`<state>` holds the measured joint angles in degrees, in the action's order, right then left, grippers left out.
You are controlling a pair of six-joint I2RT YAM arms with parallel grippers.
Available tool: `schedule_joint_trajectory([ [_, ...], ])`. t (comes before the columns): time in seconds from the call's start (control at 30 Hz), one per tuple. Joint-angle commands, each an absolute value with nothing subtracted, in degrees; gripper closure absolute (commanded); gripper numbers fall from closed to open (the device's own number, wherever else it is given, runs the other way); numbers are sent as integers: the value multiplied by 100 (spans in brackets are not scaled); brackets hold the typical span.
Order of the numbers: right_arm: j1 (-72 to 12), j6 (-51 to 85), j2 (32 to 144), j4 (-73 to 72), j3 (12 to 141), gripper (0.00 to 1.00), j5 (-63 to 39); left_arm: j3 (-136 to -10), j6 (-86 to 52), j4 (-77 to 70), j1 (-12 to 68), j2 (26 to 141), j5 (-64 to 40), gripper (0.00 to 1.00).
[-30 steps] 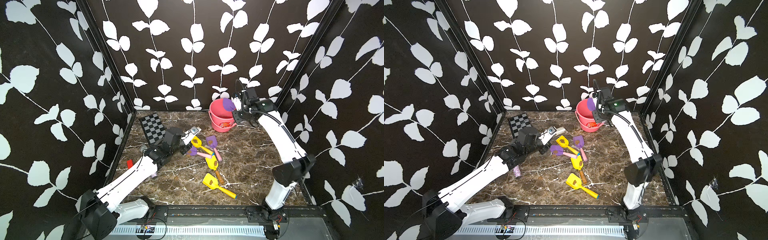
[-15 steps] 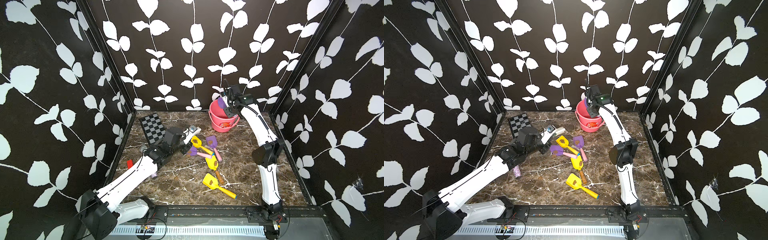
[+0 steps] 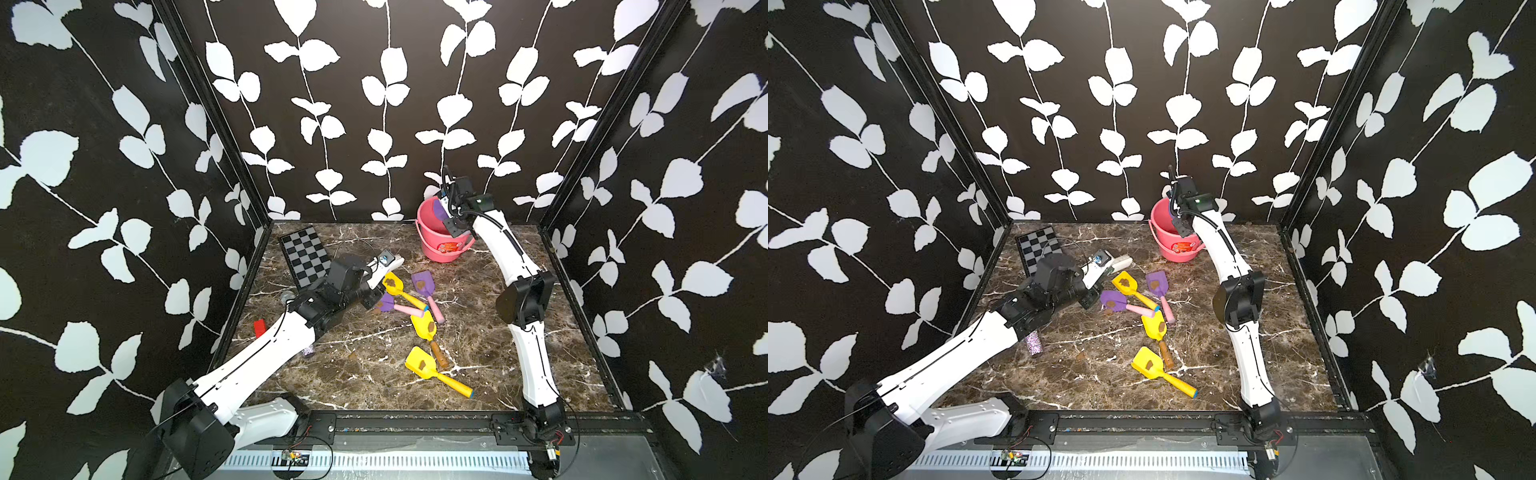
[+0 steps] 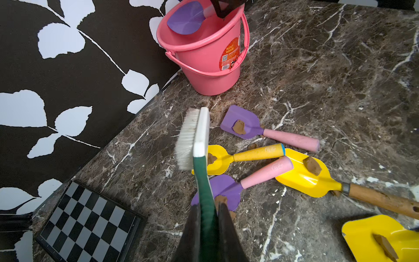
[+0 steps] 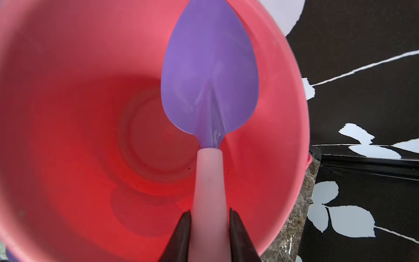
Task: Brush the soil off the hand trowel and place it into the bucket
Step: Place the hand trowel in the bucket.
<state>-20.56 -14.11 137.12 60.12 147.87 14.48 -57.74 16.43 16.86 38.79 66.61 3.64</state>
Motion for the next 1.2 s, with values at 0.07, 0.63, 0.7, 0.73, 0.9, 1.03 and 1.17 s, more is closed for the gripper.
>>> schedule_joint_trajectory([
  [0.07, -2006, -1615, 13961, 6006, 15222, 100, 1471, -5935, 1617, 1731, 3859, 6609, 287, 100],
  [0.63, -1939, -1783, 13582, 7318, 15257, 99, 1535, -5977, 1610, 1794, 3855, 6764, 184, 100],
  [0.7, -1934, -1808, 13718, 7300, 15412, 97, 1457, -5990, 1600, 1805, 3855, 6784, 181, 100],
  [0.73, -1925, -1812, 13804, 7316, 15494, 97, 1430, -5996, 1603, 1812, 3856, 6790, 185, 100],
  [0.9, -1881, -1807, 14028, 7223, 15556, 90, 1331, -5996, 1625, 1857, 3853, 6794, 210, 100],
  [1.03, -1874, -1831, 14110, 6951, 15553, 87, 1176, -6008, 1619, 1837, 3856, 6844, 209, 100],
  [1.17, -1875, -1853, 14184, 6649, 15566, 81, 1075, -6012, 1602, 1834, 3860, 6890, 185, 100],
])
